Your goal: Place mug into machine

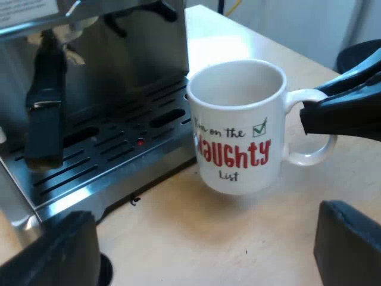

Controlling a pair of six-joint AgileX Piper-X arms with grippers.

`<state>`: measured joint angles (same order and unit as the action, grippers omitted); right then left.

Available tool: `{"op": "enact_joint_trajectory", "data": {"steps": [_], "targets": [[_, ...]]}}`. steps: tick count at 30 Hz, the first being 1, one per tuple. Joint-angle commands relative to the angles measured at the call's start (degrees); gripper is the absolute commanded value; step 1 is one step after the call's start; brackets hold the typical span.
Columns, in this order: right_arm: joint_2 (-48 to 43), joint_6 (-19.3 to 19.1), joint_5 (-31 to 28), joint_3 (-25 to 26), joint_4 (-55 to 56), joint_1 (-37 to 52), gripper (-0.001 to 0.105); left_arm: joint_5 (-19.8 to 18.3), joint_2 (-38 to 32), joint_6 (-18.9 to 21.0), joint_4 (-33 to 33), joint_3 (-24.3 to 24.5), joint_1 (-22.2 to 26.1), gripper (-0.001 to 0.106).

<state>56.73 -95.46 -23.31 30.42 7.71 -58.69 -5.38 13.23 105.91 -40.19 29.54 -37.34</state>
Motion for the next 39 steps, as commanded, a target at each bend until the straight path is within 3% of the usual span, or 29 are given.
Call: {"op": "enact_joint_trajectory", "data": {"steps": [1, 8, 16, 22, 32, 37, 39], "targets": [[0.5, -0.2, 0.0, 1.8, -4.1, -0.2, 0.0, 0.9, 0.0, 0.7, 3.0, -0.6, 0.2, 0.085], [8.3, -0.3, -2.3, 2.7, -12.4, -0.2, 0.0, 0.2, 0.0, 0.7, 7.9, -3.0, 0.7, 0.085], [12.2, -0.3, -5.1, 2.7, -17.3, -0.2, 0.0, 0.3, 0.1, 0.6, 8.4, -4.1, 0.7, 0.085], [14.1, -0.3, -5.3, 2.7, -19.3, -0.2, 0.0, 0.3, 0.4, -4.1, 9.9, -4.1, 0.7, 0.085], [20.5, -0.8, -10.3, 2.7, -28.8, -0.2, 0.0, -0.8, 4.6, -3.2, 11.2, -4.1, 0.7, 0.085], [21.6, -1.2, -10.7, 2.7, -32.0, 1.2, 0.0, -0.9, 6.2, -1.6, 12.8, -4.1, 3.4, 0.085], [21.6, -1.3, -9.1, 2.7, -32.0, 2.5, 0.0, -3.4, 6.7, -2.5, 13.5, -4.1, 6.4, 0.085]]}}
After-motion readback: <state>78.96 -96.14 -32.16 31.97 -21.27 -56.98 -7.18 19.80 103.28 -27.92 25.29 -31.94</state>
